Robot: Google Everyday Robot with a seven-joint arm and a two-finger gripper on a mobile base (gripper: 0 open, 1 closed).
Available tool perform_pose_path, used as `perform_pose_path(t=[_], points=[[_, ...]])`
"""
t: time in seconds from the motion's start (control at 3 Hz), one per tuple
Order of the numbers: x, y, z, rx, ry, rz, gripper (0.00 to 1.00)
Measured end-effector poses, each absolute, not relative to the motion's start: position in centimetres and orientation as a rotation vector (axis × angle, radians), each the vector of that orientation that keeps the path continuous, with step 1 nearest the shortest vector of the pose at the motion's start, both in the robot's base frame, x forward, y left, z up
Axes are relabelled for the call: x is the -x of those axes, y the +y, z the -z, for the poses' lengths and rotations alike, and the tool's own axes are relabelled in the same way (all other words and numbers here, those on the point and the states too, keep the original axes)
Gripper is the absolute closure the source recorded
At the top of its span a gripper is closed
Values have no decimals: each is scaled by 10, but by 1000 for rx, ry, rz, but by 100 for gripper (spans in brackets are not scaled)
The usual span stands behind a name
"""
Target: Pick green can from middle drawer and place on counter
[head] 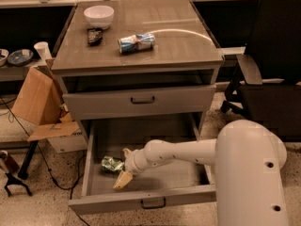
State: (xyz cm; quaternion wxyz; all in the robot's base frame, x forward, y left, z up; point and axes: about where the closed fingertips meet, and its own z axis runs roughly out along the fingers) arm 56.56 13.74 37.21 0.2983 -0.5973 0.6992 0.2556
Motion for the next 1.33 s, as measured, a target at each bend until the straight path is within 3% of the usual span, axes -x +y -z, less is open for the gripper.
perform_pose_path(t=[0.33,1.33], points=[[-571,141,-367,1577,1850,-699,0],[-567,139,-360,1537,1817,-773,66]])
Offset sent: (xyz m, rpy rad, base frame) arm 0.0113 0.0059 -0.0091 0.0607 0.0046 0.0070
